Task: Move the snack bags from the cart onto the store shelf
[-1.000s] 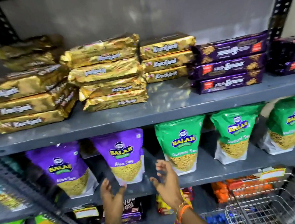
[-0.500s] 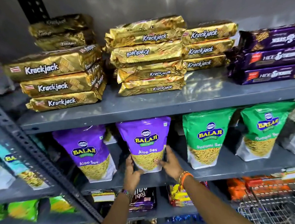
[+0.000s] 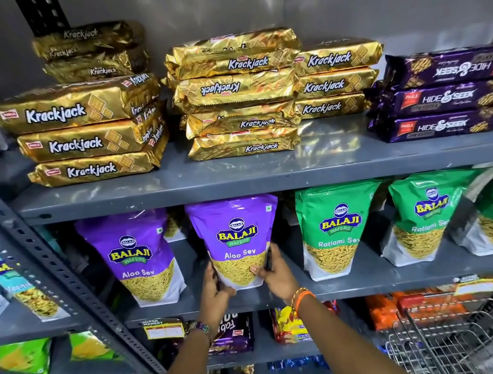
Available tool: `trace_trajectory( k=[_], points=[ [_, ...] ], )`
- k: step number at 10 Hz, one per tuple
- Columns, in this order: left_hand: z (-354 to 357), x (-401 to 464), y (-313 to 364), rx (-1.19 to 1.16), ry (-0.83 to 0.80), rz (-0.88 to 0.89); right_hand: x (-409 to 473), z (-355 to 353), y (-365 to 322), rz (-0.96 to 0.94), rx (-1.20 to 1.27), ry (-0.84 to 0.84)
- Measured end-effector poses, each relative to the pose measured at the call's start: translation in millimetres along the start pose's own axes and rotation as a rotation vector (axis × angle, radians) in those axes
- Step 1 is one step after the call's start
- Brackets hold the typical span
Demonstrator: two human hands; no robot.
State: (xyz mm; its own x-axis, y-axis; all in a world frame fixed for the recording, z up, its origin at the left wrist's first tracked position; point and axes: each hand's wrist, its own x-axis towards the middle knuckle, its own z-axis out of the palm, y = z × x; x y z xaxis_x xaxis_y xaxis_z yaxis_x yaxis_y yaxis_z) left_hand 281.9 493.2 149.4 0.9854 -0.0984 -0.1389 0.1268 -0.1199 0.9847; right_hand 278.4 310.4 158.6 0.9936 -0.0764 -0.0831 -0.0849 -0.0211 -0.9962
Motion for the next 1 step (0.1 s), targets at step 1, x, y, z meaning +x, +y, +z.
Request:
trace_trajectory(
  k=[1],
  points=[
    [9.1,-14.8,4.9,0.027,0.047,0.022,-11.9,2.5,-9.5,-0.026,0.11,0.07]
  ],
)
